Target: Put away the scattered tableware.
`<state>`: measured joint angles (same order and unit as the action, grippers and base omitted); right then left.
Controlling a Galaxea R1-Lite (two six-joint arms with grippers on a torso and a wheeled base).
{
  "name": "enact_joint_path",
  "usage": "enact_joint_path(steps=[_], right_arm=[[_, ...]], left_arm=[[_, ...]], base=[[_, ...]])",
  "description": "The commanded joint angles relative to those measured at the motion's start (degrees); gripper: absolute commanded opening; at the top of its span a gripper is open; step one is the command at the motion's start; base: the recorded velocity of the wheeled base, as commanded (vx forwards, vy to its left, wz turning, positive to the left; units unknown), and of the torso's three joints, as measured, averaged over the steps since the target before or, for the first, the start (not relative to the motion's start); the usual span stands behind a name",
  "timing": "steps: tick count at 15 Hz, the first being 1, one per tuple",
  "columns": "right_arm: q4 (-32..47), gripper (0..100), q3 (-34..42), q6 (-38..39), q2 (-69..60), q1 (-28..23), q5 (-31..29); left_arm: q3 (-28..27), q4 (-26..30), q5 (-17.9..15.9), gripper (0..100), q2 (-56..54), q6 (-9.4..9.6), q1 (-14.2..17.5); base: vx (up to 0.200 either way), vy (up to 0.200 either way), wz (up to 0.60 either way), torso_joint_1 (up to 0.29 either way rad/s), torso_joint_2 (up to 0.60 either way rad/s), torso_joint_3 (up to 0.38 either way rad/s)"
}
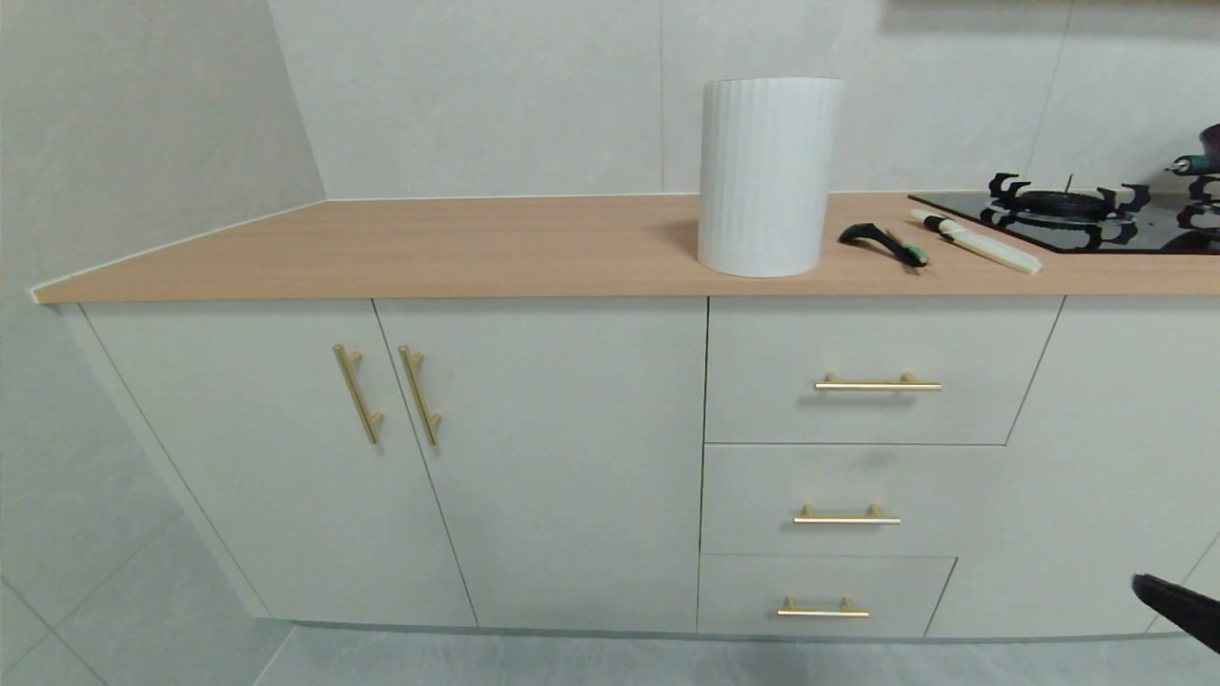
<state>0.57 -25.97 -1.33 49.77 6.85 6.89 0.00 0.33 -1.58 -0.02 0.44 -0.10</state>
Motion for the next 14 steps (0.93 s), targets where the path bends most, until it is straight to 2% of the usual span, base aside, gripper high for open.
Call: enact_joint_path(steps=[1, 3, 5, 7, 10, 12, 13, 14], right_arm=[[-0.31, 100, -12.97, -0.17, 27.92, 2.11, 0.41], [-2.24, 100, -15.87, -0.08, 37.85, 2.11, 0.32], [-9.45, 100, -15.17, 0.1, 47.43, 2.11, -0.82], [-18.33, 100, -12.09, 0.1, 54.73, 2.11, -4.16], [-32.3, 100, -9.54, 0.54, 65.45, 2.2, -4.95], [-41.44, 100, -9.72, 4.4, 72.31, 2.55, -8.21], [-41.79, 100, -9.72, 4.49, 72.57, 2.55, -8.29], [-50.58, 100, -9.72, 4.67, 77.76, 2.73, -9.96]], left_arm=[[0.0, 0.02, 0.0, 100, 0.02, 0.0, 0.01], [0.0, 0.02, 0.0, 100, 0.02, 0.0, 0.01], [0.0, 0.02, 0.0, 100, 0.02, 0.0, 0.01], [0.0, 0.02, 0.0, 100, 0.02, 0.0, 0.01], [0.0, 0.02, 0.0, 100, 0.02, 0.0, 0.01], [0.0, 0.02, 0.0, 100, 0.02, 0.0, 0.01], [0.0, 0.02, 0.0, 100, 0.02, 0.0, 0.01], [0.0, 0.02, 0.0, 100, 0.02, 0.0, 0.01]], base=[[0.0, 0.0, 0.0, 0.0, 0.0, 0.0], [0.0, 0.0, 0.0, 0.0, 0.0, 0.0], [0.0, 0.0, 0.0, 0.0, 0.0, 0.0], [0.0, 0.0, 0.0, 0.0, 0.0, 0.0], [0.0, 0.0, 0.0, 0.0, 0.0, 0.0], [0.0, 0.0, 0.0, 0.0, 0.0, 0.0], [0.0, 0.0, 0.0, 0.0, 0.0, 0.0], [0.0, 0.0, 0.0, 0.0, 0.0, 0.0]])
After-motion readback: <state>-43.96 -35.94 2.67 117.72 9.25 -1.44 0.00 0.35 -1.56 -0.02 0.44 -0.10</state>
